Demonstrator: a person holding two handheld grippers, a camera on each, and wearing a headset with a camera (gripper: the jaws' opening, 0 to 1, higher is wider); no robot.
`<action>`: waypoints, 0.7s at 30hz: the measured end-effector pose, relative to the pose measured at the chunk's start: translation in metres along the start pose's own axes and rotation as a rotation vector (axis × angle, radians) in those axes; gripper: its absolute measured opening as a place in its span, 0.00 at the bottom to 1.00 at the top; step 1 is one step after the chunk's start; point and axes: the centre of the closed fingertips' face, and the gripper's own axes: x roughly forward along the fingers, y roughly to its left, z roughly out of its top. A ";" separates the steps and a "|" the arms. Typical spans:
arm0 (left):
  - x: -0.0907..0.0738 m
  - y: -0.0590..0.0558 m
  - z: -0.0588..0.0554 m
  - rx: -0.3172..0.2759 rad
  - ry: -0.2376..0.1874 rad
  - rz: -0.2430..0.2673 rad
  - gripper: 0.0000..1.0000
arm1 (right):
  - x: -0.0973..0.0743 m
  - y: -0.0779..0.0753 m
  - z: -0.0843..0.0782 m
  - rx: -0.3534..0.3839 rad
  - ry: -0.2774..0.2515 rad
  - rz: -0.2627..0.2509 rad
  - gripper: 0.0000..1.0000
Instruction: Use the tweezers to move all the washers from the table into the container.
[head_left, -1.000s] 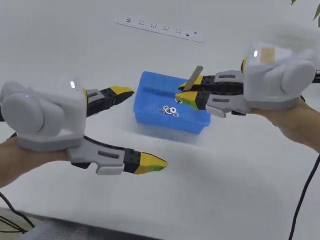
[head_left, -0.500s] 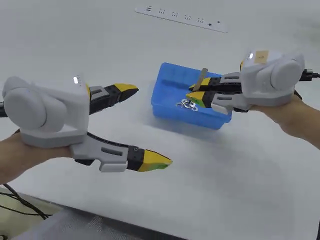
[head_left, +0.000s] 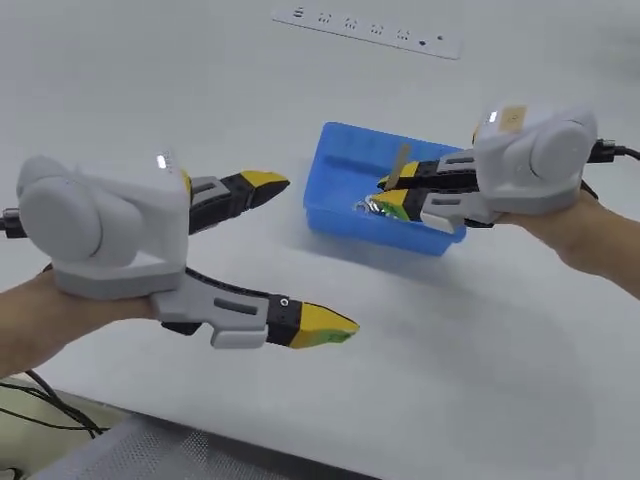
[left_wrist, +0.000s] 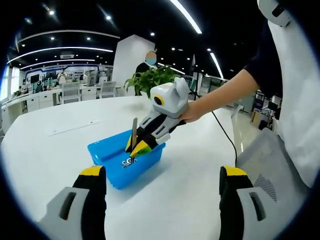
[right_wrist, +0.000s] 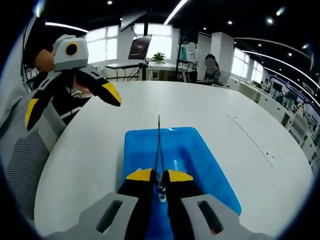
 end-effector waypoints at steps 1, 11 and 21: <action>0.000 0.001 0.000 0.001 0.001 0.001 0.99 | 0.000 0.000 0.000 0.001 0.000 0.000 0.10; 0.003 0.007 0.009 -0.004 -0.020 0.010 0.99 | -0.011 -0.002 0.015 -0.042 -0.021 -0.029 0.09; 0.022 0.027 0.032 0.003 -0.064 -0.023 0.96 | -0.022 0.001 0.028 -0.082 -0.019 -0.050 0.08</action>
